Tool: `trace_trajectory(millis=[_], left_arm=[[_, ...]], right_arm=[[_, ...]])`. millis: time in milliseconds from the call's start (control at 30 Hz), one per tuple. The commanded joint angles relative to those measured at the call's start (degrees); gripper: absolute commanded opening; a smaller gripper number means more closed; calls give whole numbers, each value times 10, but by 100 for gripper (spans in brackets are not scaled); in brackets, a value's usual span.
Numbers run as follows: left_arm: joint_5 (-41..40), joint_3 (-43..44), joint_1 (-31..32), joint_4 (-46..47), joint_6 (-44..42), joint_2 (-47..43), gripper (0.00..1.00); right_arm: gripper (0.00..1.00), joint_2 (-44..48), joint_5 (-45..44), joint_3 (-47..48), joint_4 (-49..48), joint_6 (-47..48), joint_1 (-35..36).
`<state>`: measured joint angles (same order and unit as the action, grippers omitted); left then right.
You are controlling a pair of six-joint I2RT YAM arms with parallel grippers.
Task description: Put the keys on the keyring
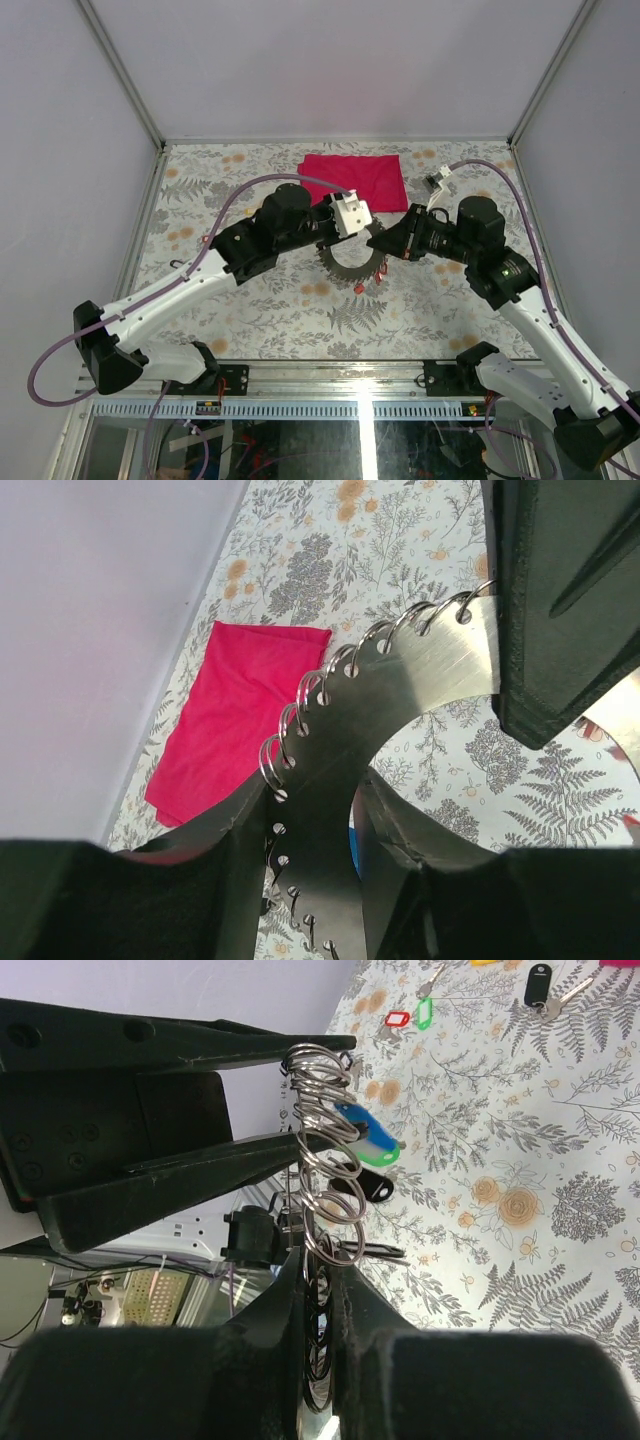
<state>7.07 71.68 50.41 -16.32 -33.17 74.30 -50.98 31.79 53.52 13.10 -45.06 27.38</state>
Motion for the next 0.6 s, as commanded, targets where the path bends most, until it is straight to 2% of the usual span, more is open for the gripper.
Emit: trace_trajectory(millis=[0,200,400,467,567], left_arm=[[-1,9,-6,-37,-19,1,15],[11,18,-7,-73,-6,3,0],[34,19,-7,-105,21,2,0],[35,23,-7,-115,39,5,0],[36,33,-9,-131,73,9,0]], right_arm=[[10,10,32,39,-35,5,-4],[26,21,0,54,-12,40,-3],[50,59,-86,64,12,107,-4],[54,83,-122,53,4,133,-4],[55,128,-175,23,-22,171,-3]])
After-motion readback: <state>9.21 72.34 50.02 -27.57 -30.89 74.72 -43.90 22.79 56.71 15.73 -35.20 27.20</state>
